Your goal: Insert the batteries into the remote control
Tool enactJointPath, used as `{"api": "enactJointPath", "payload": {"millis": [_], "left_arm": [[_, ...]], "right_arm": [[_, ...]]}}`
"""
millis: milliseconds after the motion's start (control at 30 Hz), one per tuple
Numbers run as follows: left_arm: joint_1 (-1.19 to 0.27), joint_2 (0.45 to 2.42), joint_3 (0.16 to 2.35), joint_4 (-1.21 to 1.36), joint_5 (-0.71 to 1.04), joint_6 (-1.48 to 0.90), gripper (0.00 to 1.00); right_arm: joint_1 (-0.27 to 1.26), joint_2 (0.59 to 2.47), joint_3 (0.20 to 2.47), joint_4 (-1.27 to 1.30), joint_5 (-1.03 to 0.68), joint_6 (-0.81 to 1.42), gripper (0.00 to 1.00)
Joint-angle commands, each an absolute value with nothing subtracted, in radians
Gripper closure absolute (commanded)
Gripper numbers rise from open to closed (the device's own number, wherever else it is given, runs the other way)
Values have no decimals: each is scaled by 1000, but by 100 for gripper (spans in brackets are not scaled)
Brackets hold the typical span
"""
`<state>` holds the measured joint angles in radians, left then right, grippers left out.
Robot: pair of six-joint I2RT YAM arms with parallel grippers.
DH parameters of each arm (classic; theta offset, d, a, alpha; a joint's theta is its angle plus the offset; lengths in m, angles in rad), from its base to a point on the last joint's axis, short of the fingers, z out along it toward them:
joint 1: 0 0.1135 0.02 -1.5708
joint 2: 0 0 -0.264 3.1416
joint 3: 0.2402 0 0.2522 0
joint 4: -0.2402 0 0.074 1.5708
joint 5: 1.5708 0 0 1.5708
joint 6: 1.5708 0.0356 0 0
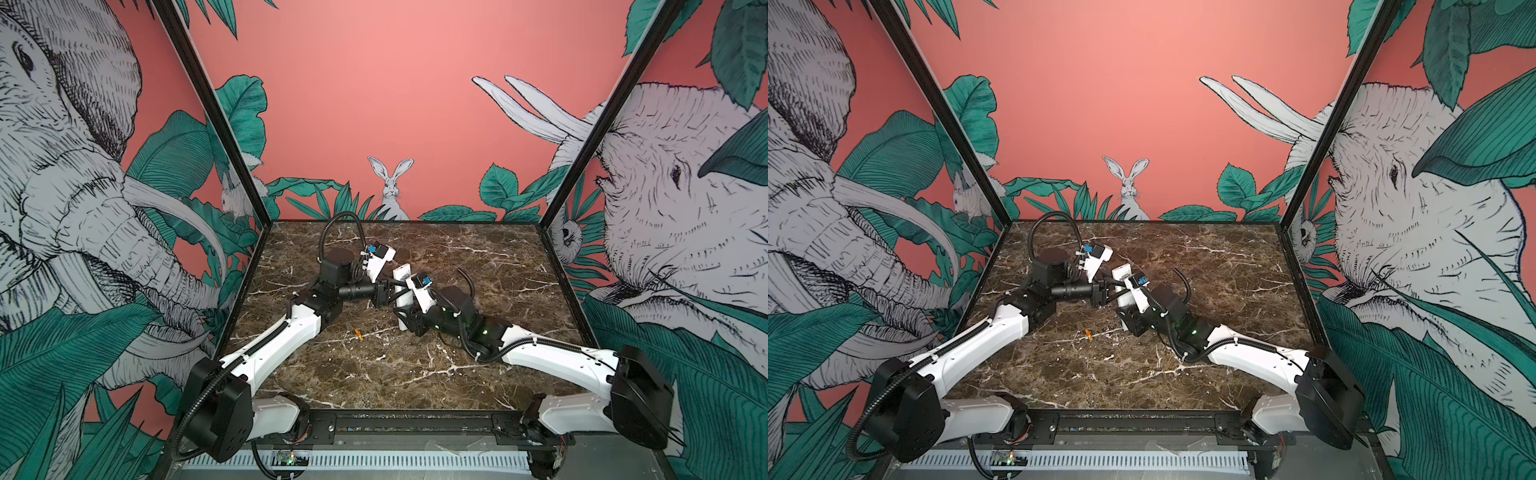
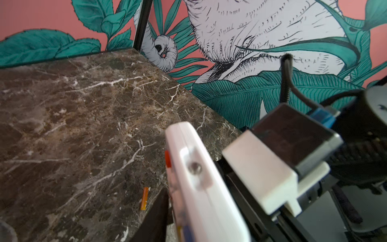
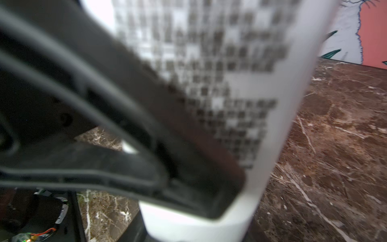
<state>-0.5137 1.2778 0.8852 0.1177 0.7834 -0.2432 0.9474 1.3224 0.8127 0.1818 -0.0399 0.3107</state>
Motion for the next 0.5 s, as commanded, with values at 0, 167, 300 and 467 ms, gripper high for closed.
{"api": "enactJointPath", "payload": {"millis": [0,167,300,467], "left_arm": [[-489,1301,917,110,668,-238,71],[-490,1312,898,165,647,-278,84],[-472,1319,868,214,611,-322,97],[-449,1325,806,301,513,-390,100]], "right_arm": [[982,1288,825,187,5,264,70],[983,1287,818,190,9,257,63],[982,1281,802,194,19,274,47],[975,1282,802,145,57,313,9]]}}
